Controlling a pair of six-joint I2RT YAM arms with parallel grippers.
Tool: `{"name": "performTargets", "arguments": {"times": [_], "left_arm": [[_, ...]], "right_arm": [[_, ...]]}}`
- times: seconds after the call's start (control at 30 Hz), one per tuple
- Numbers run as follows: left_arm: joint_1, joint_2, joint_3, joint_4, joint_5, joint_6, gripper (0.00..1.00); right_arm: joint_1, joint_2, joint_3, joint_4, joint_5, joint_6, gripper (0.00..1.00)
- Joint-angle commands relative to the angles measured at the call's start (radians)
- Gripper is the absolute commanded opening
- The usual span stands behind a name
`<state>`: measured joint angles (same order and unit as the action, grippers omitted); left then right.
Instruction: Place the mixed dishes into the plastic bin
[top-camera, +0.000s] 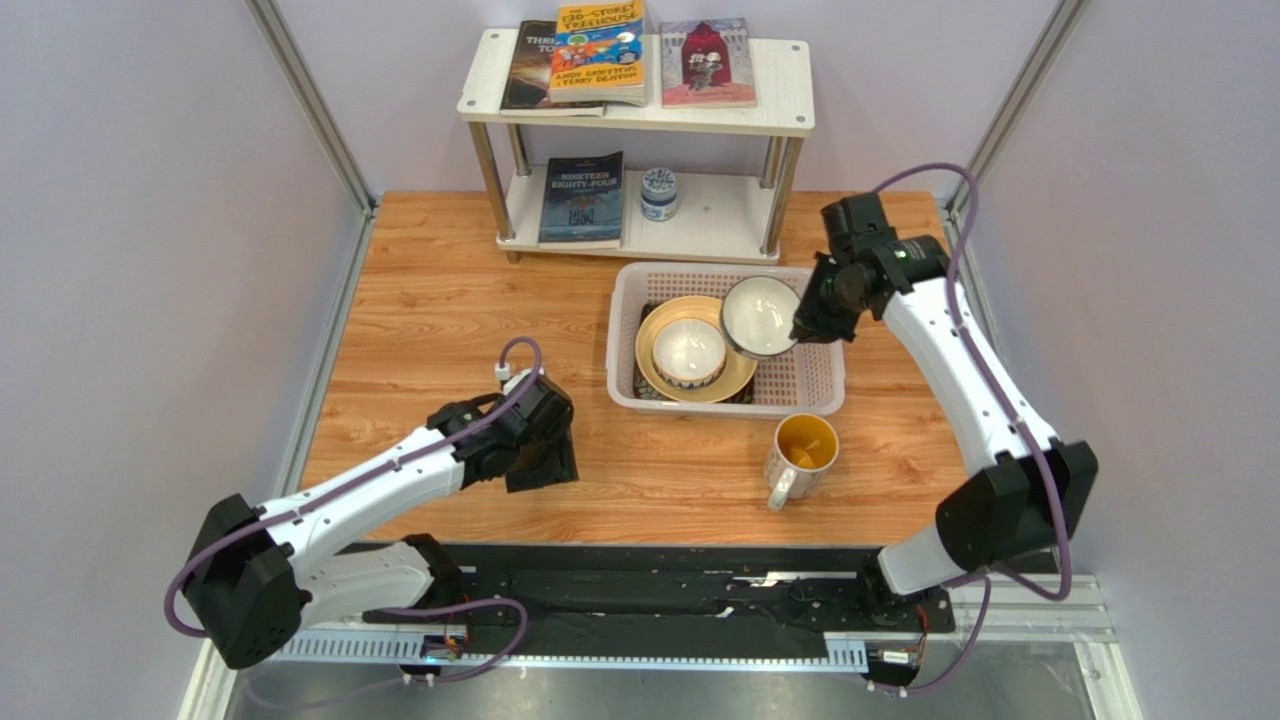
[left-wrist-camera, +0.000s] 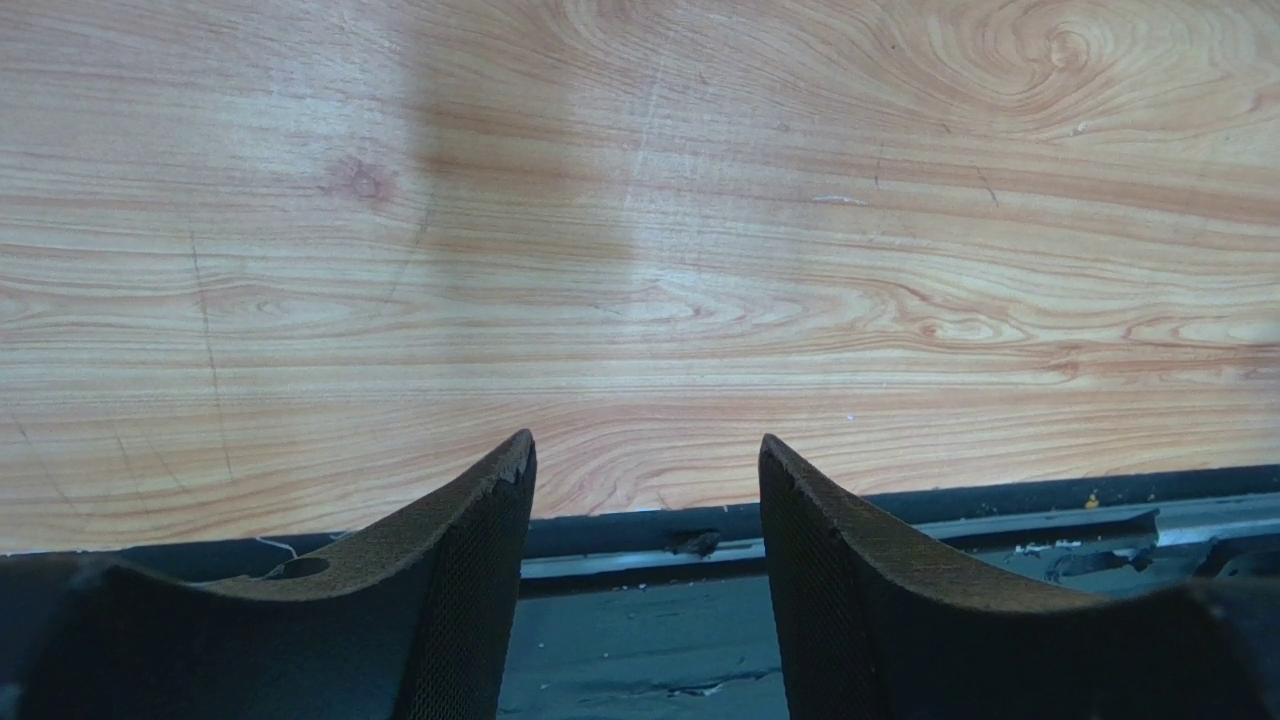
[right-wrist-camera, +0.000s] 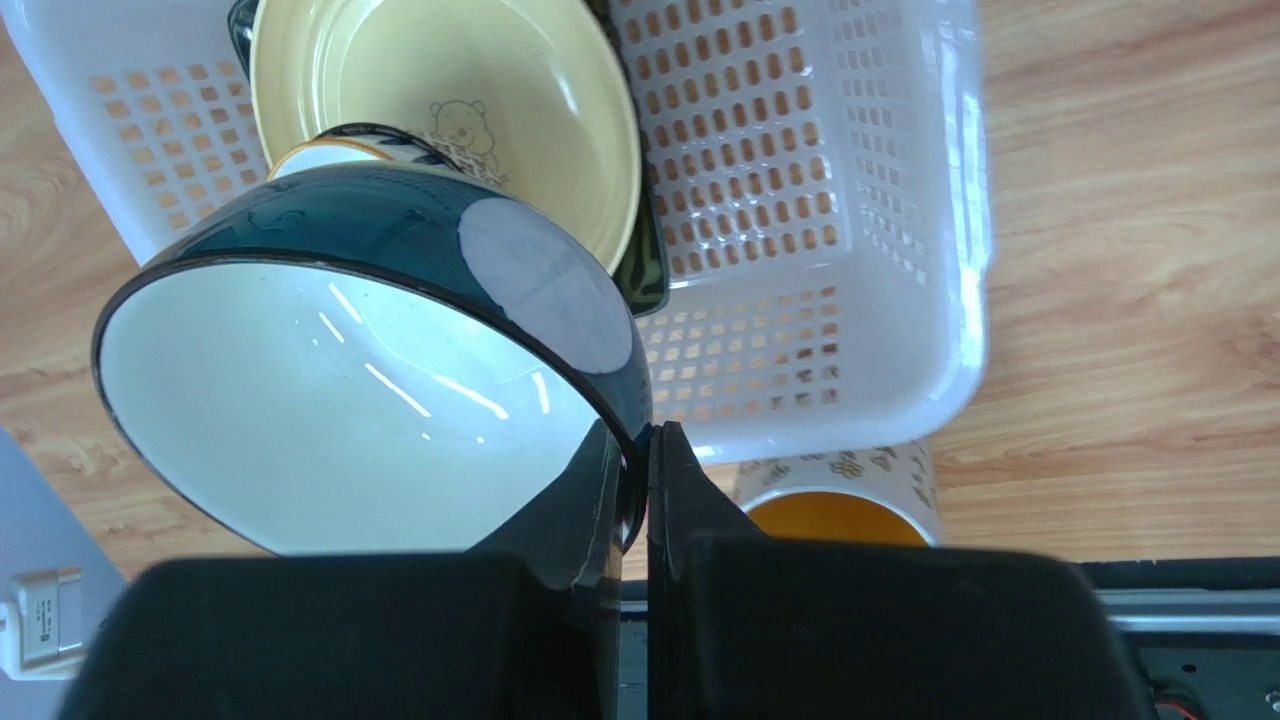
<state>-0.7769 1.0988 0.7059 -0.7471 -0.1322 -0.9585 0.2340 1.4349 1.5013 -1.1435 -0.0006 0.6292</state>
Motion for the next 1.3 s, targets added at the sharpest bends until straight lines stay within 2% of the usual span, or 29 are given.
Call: {"name": "performTargets", "arguments": {"times": [0.0,0.2,0.4,0.63,1.13,1.2,1.27], "left_arm": [[0.004,0.001,0.01,0.014,0.008,0.015,0.62],[0.004,0.024,0.02,0.015,0.016,0.024,0.62],[0.004,0.049,0.027,0.009,0.016,0.021,0.62],[0.004,0.042,0.026,0.009,0.017,0.026,0.62],[0.004,0.041,0.024,0.012,0.019,0.029,0.61],[0.004,0.039,0.023,0.012,0.017,0.027,0.61],[0.004,0.039,0.024,0.014,0.017,0.029,0.61]], "right_arm": [[0.053,0.108,0.143,0.065,0.063,0.052,0.0],[0.117,0.269,0.305,0.034,0.071,0.037,0.0],[0.182,0.387,0.32,0.037,0.068,0.04,0.0],[0.257,0.406,0.238,0.088,0.059,0.061,0.0],[0.269,0.406,0.183,0.071,0.021,0.063,0.01],[0.271,0.4,0.18,0.07,0.021,0.064,0.04],[0.271,0.403,0.188,0.059,0.022,0.056,0.17]]}}
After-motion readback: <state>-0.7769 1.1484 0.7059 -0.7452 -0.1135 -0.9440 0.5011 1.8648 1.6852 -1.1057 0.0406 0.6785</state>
